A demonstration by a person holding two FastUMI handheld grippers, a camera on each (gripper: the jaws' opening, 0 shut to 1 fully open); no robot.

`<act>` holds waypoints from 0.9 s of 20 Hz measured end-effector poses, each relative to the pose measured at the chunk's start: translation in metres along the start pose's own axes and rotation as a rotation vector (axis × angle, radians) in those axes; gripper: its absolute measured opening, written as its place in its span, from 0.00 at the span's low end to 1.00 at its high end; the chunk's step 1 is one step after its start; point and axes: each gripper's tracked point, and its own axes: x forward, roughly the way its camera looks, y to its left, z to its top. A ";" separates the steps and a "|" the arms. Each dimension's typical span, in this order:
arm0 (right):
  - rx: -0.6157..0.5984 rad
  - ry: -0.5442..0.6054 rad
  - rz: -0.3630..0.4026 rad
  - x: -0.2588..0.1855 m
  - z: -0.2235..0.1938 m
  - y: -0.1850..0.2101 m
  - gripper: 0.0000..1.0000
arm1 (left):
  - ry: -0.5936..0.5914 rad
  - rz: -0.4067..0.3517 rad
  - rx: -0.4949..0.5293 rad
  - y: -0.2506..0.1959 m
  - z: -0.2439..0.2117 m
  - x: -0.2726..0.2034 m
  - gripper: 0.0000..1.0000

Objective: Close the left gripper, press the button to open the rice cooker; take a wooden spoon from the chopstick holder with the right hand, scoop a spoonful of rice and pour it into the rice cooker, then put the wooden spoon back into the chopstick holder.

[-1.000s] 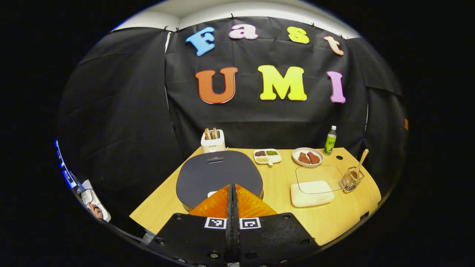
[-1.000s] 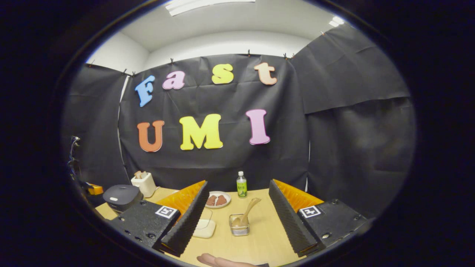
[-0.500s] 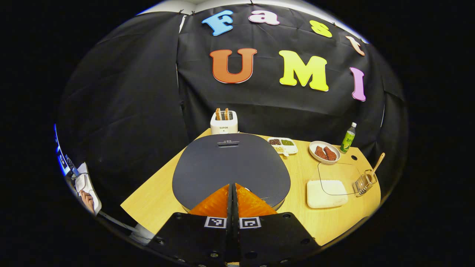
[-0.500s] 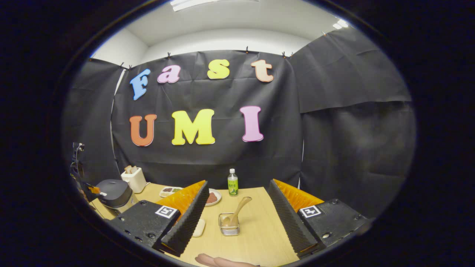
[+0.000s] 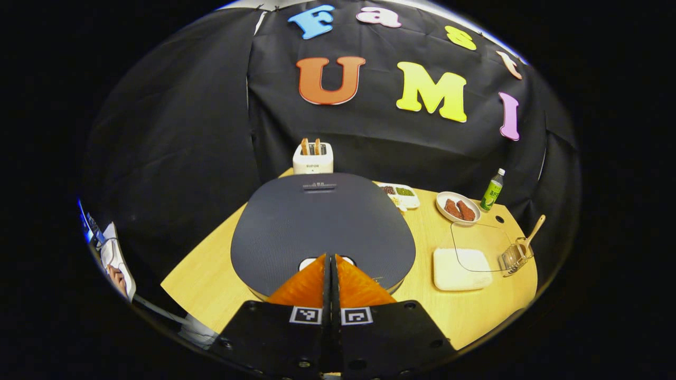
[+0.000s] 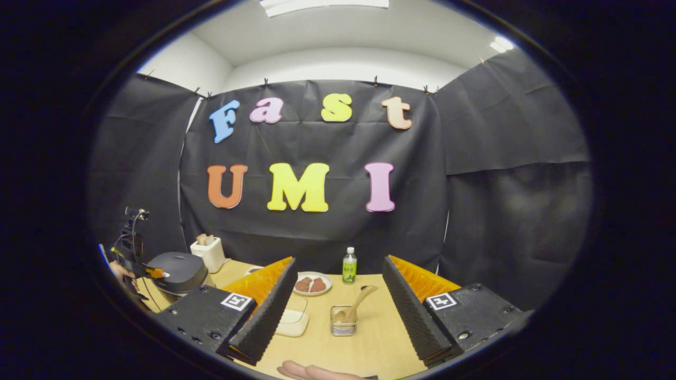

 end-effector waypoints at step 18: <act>0.023 0.109 -0.017 0.012 -0.045 -0.007 1.00 | -0.219 -0.011 -0.139 -0.013 0.052 -0.069 0.01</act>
